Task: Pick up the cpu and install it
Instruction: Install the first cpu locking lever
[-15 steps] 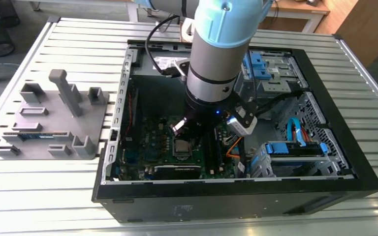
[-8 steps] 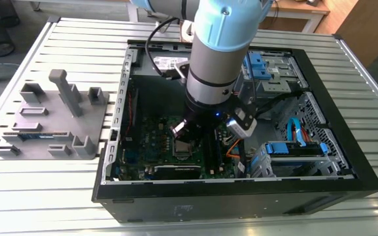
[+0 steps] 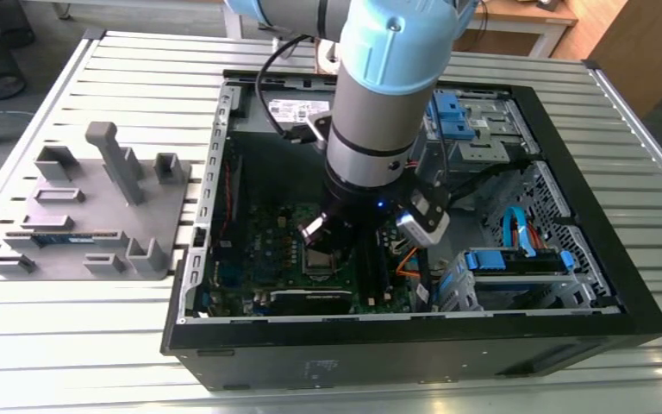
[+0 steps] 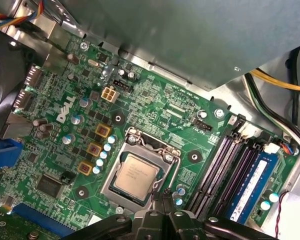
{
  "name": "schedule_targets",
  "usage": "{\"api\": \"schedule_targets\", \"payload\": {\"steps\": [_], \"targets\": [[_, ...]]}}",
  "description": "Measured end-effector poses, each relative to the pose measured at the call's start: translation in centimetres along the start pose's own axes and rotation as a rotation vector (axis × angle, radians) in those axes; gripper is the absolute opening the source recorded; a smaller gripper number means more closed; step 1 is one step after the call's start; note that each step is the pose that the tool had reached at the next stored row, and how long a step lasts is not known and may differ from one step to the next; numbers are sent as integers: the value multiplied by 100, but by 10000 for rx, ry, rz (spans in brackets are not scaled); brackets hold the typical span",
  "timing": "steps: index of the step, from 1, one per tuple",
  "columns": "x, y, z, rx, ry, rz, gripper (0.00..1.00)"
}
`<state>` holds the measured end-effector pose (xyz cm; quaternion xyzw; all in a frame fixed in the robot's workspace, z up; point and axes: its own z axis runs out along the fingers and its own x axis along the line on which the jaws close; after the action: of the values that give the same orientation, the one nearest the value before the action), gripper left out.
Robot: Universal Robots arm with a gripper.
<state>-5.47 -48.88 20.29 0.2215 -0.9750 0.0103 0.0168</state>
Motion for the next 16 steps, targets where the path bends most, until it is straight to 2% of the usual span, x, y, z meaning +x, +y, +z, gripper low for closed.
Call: {"api": "schedule_targets", "payload": {"steps": [5,16], "targets": [[3,-6,12,24,7,29,11],[2,-9,60,40,-31,35,11]]}}
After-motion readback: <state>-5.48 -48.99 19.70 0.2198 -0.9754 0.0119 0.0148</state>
